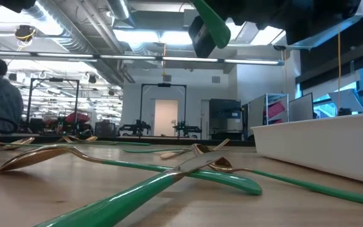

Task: Sort silverware
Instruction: Put the middle right green spoon into the silverware rack

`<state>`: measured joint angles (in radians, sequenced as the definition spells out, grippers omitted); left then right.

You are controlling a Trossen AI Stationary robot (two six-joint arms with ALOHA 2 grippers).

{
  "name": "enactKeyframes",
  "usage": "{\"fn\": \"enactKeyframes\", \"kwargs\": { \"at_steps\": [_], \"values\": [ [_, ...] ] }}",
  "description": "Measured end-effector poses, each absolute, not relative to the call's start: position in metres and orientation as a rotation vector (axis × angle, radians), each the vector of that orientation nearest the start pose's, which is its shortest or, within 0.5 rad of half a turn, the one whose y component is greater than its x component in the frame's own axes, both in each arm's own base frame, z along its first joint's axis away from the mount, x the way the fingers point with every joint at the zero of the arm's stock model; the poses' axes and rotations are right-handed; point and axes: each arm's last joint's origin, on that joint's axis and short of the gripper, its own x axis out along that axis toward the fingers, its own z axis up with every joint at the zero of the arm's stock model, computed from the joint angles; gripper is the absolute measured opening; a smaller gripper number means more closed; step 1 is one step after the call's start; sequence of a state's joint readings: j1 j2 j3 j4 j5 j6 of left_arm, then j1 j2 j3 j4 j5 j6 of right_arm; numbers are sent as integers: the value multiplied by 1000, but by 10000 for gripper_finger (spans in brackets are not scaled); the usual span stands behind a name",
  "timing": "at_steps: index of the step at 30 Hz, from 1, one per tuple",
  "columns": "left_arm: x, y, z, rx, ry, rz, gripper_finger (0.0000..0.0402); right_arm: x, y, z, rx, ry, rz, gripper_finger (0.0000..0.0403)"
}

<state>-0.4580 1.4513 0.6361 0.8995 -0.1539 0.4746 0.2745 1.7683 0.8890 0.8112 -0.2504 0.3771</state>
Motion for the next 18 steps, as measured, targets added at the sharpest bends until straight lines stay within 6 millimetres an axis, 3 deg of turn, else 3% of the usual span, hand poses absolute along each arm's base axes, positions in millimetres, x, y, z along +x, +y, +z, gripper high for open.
{"fn": "enactKeyframes", "kwargs": {
  "at_steps": [8, 13, 18],
  "values": [
    [262, -136, 231, 500, -108, -280, 13, 354, 108, 203, 390, 186, 492, 8],
    [260, -139, 228, 530, -66, -195, 11, 354, 106, 199, 397, 224, 445, 12],
    [265, -134, 223, 546, 46, -180, 9, 353, 102, 187, 471, 347, 255, 39]
  ]
}}
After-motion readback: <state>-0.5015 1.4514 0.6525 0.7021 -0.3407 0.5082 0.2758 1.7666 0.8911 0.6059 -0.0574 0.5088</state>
